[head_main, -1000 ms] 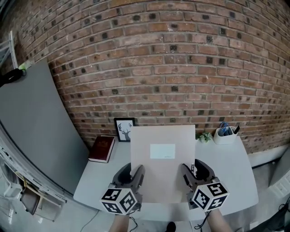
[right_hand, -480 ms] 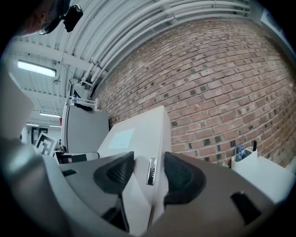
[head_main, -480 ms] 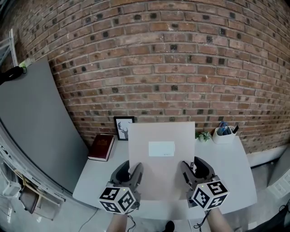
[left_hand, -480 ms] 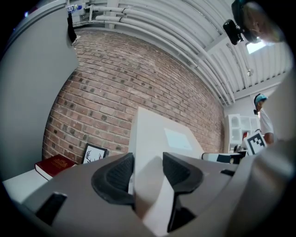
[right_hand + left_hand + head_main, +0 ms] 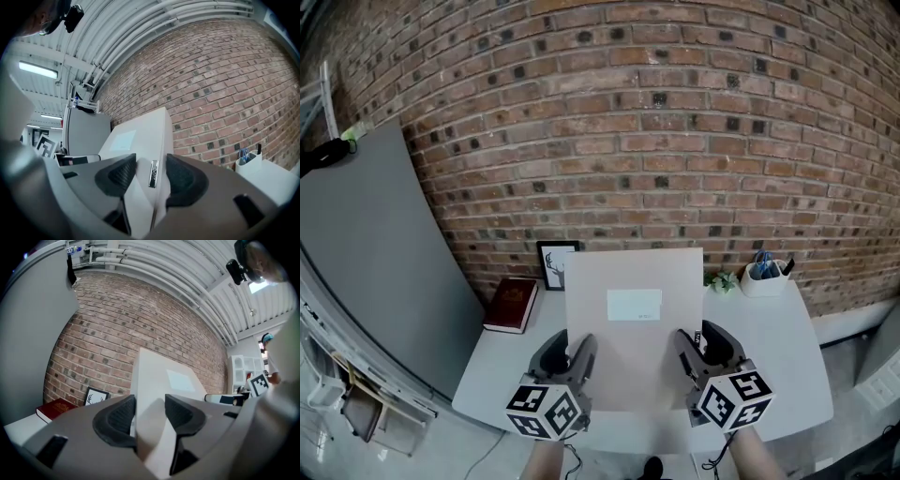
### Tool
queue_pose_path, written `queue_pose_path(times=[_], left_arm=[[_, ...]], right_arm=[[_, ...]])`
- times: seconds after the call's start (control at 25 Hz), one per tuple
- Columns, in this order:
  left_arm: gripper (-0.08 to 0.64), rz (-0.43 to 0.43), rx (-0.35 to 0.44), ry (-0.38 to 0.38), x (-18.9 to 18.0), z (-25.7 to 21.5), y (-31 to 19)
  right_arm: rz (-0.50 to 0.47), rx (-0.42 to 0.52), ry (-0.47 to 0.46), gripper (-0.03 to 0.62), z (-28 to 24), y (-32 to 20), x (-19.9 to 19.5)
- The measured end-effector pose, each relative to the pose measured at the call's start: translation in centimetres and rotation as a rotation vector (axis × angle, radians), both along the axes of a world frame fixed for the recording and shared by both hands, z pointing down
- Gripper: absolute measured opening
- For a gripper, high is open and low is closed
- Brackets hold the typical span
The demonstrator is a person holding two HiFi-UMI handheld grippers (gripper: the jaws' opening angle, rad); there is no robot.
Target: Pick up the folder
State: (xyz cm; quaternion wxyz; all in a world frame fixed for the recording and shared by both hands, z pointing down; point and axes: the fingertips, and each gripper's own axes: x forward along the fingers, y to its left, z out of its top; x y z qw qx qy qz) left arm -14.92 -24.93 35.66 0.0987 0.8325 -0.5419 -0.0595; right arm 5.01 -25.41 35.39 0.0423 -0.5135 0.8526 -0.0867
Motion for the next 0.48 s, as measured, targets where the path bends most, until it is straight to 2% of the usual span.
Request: queue_pose_path(times=[0.48], left_arm=[[0.202,-0.012,-0.008,-0.011,-0.04,0.55,-0.25]], right_arm=[[0.003,-0.009,-0.018,0.201,0.74,-0.2,0.02]])
